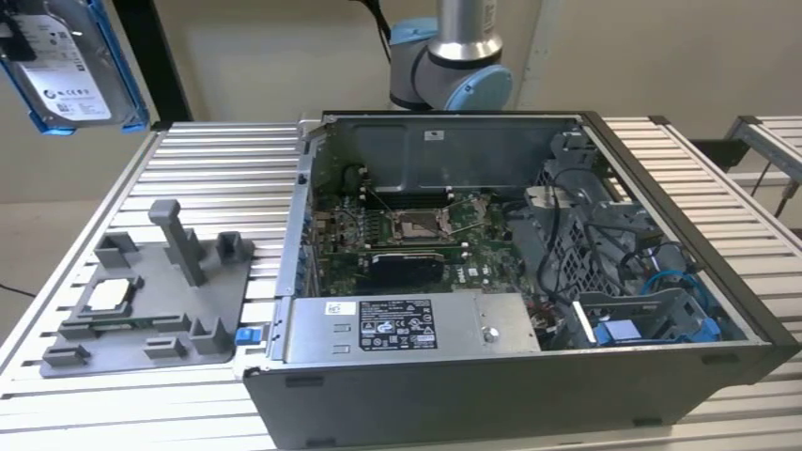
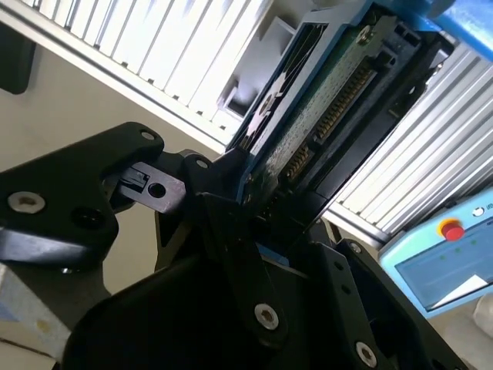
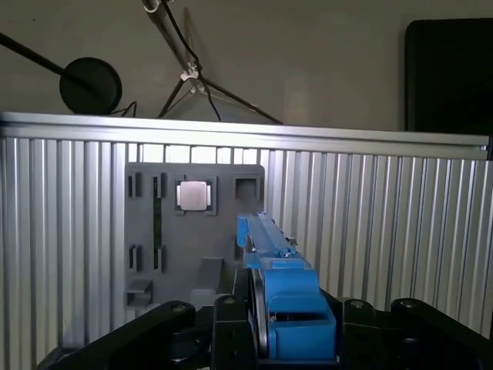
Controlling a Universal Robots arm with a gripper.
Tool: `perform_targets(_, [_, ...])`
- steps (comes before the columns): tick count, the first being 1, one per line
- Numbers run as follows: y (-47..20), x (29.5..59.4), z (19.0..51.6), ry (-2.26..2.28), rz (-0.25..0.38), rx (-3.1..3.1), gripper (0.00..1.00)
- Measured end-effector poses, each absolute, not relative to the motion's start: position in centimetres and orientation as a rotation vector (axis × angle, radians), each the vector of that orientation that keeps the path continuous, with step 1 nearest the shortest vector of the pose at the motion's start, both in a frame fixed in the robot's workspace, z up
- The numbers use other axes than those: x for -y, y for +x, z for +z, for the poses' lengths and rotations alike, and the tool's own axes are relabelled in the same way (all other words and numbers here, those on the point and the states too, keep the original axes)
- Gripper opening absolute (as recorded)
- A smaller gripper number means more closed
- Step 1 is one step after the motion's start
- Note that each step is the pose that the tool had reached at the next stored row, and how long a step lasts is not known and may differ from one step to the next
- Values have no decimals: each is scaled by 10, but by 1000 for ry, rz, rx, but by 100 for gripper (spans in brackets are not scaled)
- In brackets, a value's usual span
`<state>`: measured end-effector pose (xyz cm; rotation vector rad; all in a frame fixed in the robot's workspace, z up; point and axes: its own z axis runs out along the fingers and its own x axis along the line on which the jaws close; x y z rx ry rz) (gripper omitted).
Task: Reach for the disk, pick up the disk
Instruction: 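Pick up the disk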
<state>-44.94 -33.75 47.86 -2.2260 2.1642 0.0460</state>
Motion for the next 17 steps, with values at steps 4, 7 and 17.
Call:
perform_targets(4, [-445, 338, 479, -2226, 46, -2164, 0])
perform_targets(7, [-445, 338, 479, -2226, 46, -2164, 0])
perform_targets(17, [-430, 338, 479, -2226, 46, -2164, 0])
